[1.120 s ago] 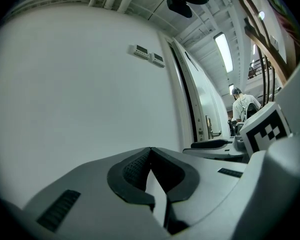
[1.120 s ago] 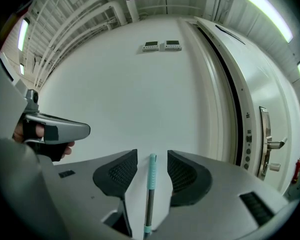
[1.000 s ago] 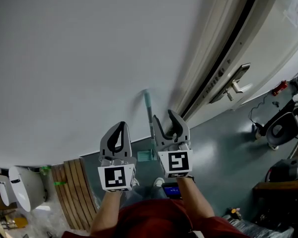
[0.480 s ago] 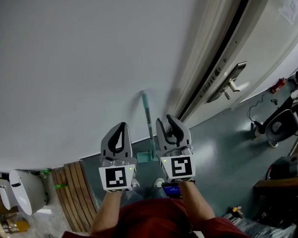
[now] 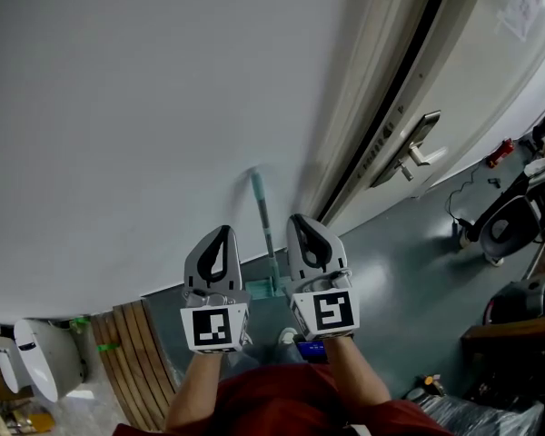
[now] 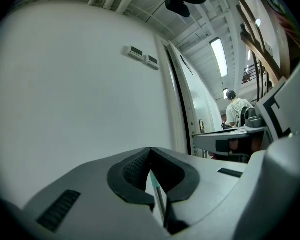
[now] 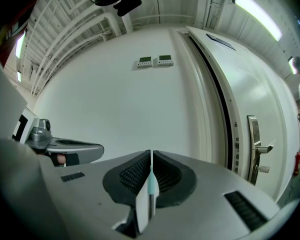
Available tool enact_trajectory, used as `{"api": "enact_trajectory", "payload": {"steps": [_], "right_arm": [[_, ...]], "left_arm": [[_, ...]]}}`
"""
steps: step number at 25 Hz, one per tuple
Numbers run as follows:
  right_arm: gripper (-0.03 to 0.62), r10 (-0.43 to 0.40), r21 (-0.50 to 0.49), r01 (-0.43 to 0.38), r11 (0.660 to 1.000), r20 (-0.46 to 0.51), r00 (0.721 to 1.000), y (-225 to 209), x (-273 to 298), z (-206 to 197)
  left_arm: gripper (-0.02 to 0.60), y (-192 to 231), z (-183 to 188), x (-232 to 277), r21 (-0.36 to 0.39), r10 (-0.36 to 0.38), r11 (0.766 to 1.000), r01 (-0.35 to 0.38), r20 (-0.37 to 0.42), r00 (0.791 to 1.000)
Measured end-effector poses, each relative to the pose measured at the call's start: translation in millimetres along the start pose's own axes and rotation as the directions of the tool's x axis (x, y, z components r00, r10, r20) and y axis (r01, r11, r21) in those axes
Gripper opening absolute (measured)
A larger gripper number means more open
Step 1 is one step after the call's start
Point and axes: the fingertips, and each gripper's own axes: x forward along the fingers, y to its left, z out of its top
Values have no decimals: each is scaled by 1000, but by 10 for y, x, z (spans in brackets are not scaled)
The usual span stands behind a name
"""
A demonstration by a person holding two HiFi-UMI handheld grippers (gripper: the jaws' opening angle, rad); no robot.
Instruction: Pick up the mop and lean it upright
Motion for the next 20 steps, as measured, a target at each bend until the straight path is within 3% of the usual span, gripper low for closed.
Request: {"api": "enact_trajectory", "payload": {"steps": [5, 11, 20], "right_arm": [[20, -4, 9, 4, 1000, 11, 1000, -11, -36, 87], [17, -15, 8, 15, 1000, 16, 1000, -15, -54, 116], [17, -29, 11, 29, 1000, 14, 999, -67, -53, 91]], "left_arm": [[13, -23, 72, 22, 1, -15, 1000, 15, 36, 999], [13, -21, 90, -2, -26, -16, 1000, 17, 32, 999], [13, 23, 86, -7, -8, -11, 1000, 11, 30, 1000]]}}
